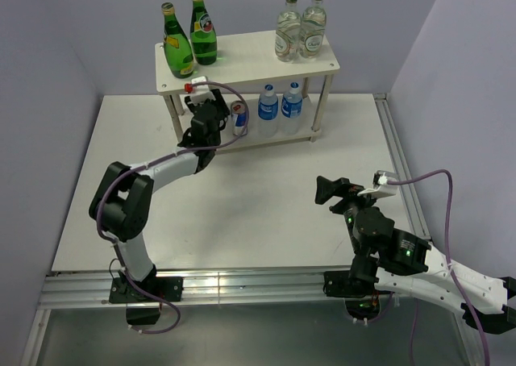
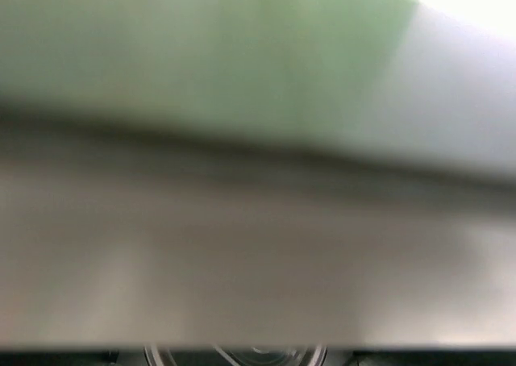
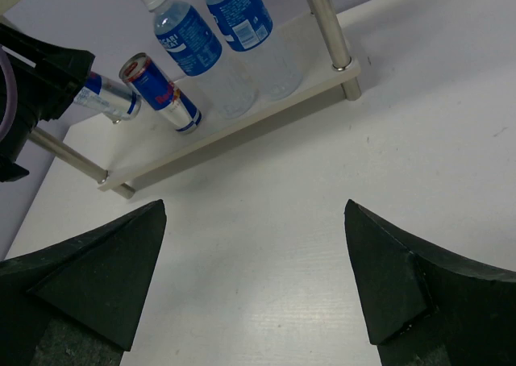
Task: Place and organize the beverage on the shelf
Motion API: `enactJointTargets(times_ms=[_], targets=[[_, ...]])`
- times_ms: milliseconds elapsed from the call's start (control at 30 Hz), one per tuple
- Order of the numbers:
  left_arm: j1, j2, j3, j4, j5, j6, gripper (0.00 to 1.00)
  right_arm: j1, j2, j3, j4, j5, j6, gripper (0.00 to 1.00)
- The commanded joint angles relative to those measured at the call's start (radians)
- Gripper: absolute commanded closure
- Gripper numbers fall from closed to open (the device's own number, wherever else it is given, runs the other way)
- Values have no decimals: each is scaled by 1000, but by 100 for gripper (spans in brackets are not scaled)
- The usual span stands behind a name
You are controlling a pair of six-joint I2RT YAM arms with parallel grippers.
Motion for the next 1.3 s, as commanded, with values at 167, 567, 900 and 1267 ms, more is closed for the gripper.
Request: enactJointTargets(times_ms=[167,567,900,1267], targets=[[-62,3,-118,64,-36,-10,100,5,5,-10,28,16,1,2],[-72,22,-132,96,-93,27,100,5,1,-14,27,7,4,2],[-69,118,16,64,-111,102,100,6,5,-16,31,3,2,2],[-56,123,26,5,-116,76,33,5,2,-19,30,3,7,2]])
